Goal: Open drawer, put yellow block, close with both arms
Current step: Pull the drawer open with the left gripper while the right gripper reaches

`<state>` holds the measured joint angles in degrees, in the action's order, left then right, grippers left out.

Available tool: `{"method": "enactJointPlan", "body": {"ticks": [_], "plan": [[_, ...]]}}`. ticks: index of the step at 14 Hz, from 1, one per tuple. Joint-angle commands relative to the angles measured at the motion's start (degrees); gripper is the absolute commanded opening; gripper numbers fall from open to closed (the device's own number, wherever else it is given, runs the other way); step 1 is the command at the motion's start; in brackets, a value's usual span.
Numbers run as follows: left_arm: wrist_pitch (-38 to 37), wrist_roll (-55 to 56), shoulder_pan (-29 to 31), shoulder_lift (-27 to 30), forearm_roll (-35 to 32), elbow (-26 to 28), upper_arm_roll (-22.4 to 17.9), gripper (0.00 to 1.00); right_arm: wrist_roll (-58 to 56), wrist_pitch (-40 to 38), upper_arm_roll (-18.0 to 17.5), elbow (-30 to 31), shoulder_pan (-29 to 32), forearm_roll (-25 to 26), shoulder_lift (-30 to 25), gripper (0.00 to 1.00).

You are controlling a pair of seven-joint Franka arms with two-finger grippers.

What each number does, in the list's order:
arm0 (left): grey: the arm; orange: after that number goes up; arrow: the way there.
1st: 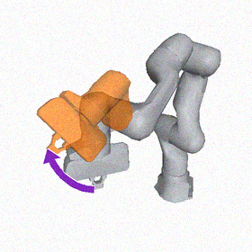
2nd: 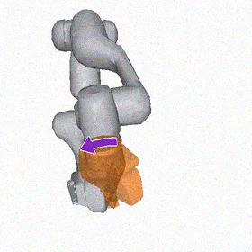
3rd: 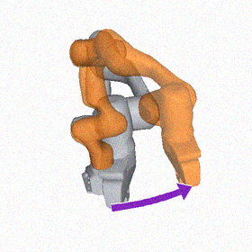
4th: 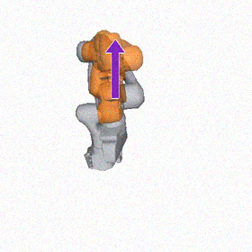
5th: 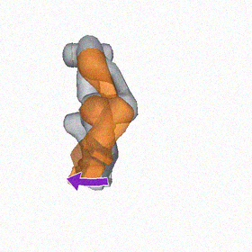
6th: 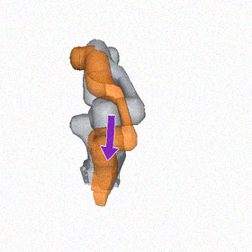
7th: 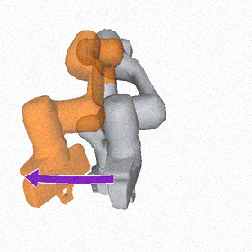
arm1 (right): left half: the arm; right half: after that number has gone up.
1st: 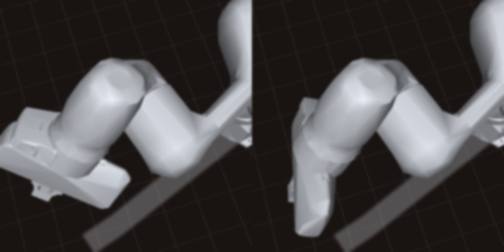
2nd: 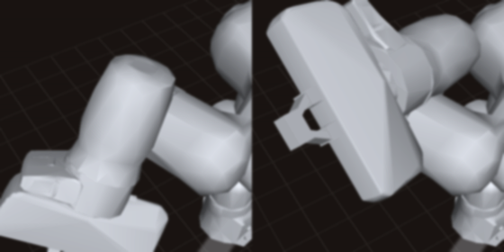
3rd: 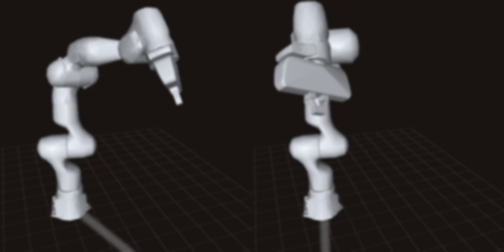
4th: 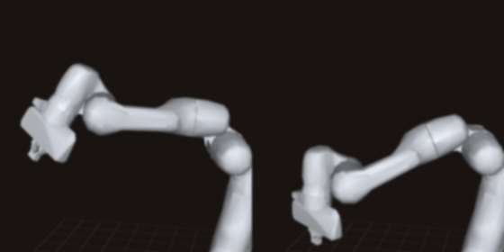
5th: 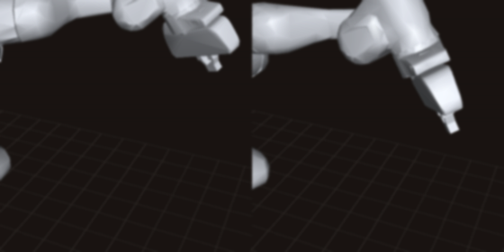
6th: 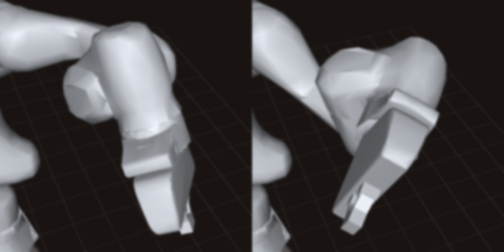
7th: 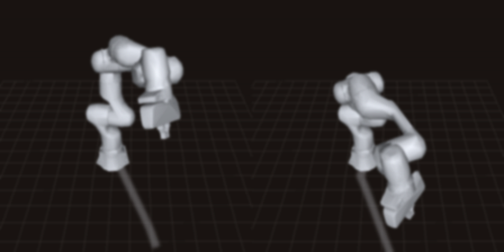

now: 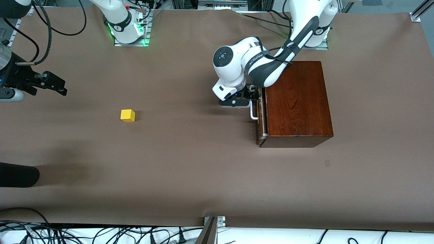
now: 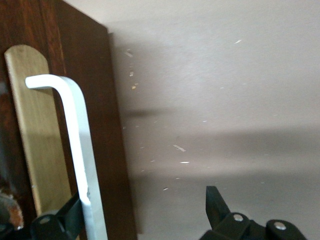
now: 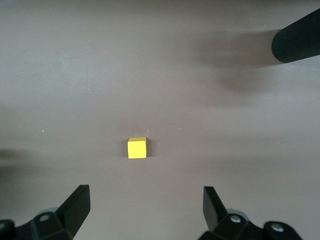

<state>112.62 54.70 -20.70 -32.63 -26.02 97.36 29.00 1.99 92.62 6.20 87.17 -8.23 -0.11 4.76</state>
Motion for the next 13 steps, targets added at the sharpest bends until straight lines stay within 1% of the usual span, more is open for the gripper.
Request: {"method": "enactJointPlan", "body": {"ticks": [1,3,5,7,8,9,11,13], "plan": [[3.7,1.1,-2.1,-3.1,-0.5,-3.0,0.4,1.0,-0.8,0.5,-0.2,-1.0,0.3,0.2,1.2,1.0],[3.8,1.1,-4.1,-5.1,-0.4,-6.6,0.4,1.0,-0.8,0.3,-0.2,-0.7,0.4,-0.5,2.7,1.0],[3.7,1.2,-6.4,-7.4,-0.4,-10.5,0.4,1.0,-1.4,-0.7,-0.5,-1.0,-0.3,0.3,7.5,1.0],[3.7,1.1,-7.9,-9.5,-0.4,-12.4,0.2,1.0,-2.4,-1.6,-0.5,0.0,-0.1,0.4,8.1,1.0],[3.8,1.1,-8.4,-10.7,-0.4,-13.8,0.3,1.0,-2.7,-0.8,-0.6,2.6,-0.1,0.0,7.9,1.0],[3.7,1.2,-9.5,-11.9,-0.3,-16.0,0.2,1.0,-2.7,1.9,-0.6,5.8,-0.1,-0.1,7.6,1.0],[3.7,1.7,-10.4,-14.0,-0.3,-19.7,0.0,1.0,-2.3,9.4,-0.6,12.8,-0.1,-0.2,6.2,1.0],[3.7,1.8,-10.3,-14.1,-0.3,-20.7,0.0,1.0,-1.8,13.6,-0.8,17.4,-0.3,-0.2,5.8,1.0]]}}
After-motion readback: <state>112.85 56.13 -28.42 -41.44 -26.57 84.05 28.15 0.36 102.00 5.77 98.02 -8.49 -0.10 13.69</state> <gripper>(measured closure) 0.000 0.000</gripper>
